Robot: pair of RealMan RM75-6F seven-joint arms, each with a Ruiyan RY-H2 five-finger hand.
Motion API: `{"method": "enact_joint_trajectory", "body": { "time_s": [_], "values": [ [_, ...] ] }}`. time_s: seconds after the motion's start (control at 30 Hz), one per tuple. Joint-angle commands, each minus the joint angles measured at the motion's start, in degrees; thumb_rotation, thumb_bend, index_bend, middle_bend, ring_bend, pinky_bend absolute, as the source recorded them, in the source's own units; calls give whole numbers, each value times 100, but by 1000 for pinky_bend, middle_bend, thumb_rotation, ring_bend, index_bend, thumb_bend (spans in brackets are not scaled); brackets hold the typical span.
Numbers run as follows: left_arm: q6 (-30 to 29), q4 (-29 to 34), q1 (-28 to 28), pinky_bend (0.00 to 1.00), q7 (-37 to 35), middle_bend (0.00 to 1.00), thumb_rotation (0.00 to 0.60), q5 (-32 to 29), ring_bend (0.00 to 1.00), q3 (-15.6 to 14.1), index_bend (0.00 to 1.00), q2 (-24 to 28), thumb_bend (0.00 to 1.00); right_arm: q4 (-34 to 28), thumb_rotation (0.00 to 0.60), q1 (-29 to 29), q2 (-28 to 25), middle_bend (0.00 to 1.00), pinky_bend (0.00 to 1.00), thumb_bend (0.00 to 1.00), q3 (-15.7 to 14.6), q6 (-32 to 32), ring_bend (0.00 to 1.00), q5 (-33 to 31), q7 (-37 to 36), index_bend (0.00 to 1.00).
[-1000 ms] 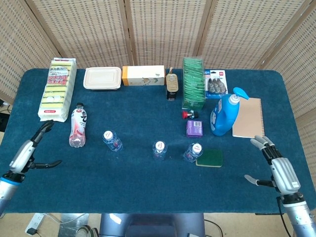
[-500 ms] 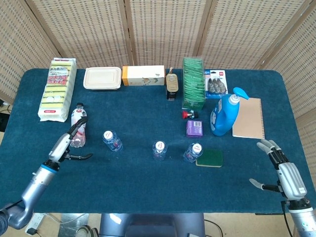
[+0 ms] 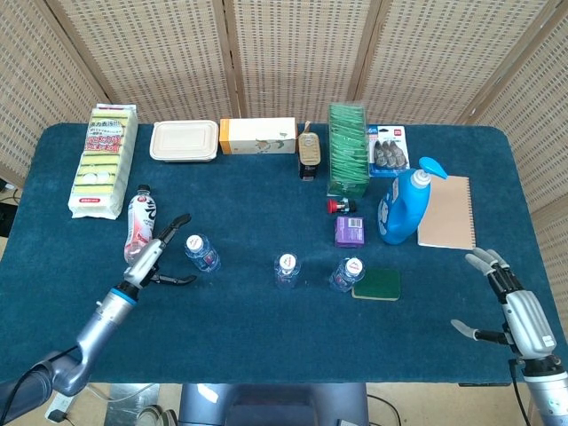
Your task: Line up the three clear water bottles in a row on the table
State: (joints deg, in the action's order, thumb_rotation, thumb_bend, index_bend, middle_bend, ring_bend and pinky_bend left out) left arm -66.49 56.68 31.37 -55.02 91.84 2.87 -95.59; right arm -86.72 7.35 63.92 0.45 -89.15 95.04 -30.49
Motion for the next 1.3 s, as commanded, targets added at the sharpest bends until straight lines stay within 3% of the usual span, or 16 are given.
{"method": "enact_joint_trajectory", "body": {
  "time_s": [0.03,0.2,0.3,0.4,0.53,0.67,0.97,1.3],
  "values": [
    [112,-71,138,7,-9,0,600,-42,0,42,0,-140,154,-12,600,-7,-13,78,150,0,-5,-27,18,27,-19,113],
    [303,-75,305,35,28,0,600,-176,0,116,0,-335,170,-39,600,-9,-37,78,150,0,-22,-56,17,79,-74,113],
    [321,-97,306,177,264,112,600,-375,35,237,37,-489,198,-29,600,0,-49,78,150,0,-29,-43,18,85,-143,113],
    [397,-84,333,340,369,346,600,-444,203,240,285,-562,252,-13,600,9,-53,78,150,0,-25,-34,18,79,-190,113],
    [463,-128,364,424,436,498,600,-493,336,237,500,-634,276,-9,600,14,-57,78,150,0,-21,-41,17,83,-235,113],
    [420,-112,368,426,449,532,600,-490,367,227,550,-653,276,11,600,17,-53,79,150,0,-17,-39,18,70,-275,113],
    [150,252,438,425,407,533,600,-284,368,201,551,-569,264,-9,600,30,-47,79,150,0,-19,-19,17,75,-253,113],
    [559,549,820,426,1106,533,600,-473,368,410,551,-806,261,7,600,26,-56,79,150,0,14,2,17,-18,-301,113]
  ]
}}
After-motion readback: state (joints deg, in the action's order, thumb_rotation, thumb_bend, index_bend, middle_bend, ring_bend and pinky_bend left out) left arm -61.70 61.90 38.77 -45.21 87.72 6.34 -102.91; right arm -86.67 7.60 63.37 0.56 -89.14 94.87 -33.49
